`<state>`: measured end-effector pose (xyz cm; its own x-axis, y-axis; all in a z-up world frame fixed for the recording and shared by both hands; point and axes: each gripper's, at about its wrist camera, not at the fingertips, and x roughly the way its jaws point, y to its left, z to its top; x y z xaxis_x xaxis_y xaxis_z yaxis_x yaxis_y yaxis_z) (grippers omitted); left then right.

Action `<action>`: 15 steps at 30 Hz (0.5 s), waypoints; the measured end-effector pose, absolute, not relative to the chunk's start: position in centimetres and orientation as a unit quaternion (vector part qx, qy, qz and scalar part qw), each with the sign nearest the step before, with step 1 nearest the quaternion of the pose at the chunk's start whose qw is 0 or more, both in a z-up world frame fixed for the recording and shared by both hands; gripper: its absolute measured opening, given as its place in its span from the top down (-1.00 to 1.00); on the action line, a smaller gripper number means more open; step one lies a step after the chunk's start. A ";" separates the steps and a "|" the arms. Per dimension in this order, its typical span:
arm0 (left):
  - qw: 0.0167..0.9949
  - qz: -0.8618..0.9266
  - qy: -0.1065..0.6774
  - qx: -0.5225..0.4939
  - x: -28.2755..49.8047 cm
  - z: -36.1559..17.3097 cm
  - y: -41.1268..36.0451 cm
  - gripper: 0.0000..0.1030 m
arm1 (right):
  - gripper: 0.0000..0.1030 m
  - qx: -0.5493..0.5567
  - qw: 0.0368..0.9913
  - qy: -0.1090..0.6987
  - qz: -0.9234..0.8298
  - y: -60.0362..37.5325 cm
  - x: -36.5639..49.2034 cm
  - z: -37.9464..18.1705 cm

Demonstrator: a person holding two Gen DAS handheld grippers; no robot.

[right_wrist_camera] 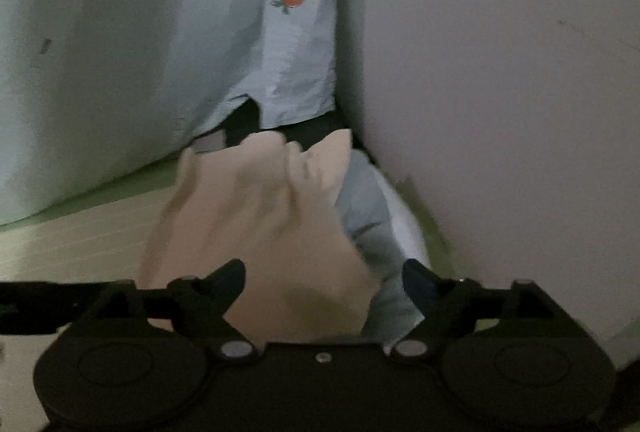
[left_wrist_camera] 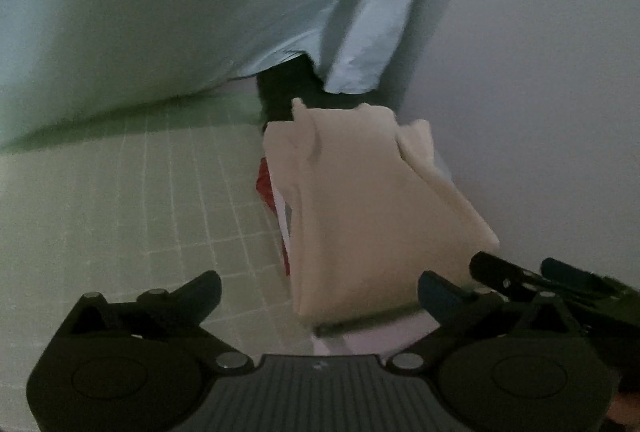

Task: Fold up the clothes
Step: 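Place the folded shirt onto the clothes stack and open both grippers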

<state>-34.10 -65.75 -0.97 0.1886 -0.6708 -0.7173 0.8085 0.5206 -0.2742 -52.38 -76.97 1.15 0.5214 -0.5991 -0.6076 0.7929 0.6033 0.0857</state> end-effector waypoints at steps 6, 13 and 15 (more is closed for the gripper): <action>0.768 -0.487 0.402 0.106 -35.3 -1.4 -63.1 -1.00 | -1.00 0.188 0.845 0.286 -0.412 -73.2 -53.8 0.6; 0.770 -0.486 0.393 0.131 -36.2 -2.0 -60.2 -1.00 | -1.00 0.162 0.835 0.322 -0.416 -69.2 -54.8 -0.7; 0.766 -0.486 0.397 0.139 -36.1 -2.2 -59.7 -1.00 | -1.00 0.164 0.830 0.328 -0.419 -68.6 -55.0 -1.1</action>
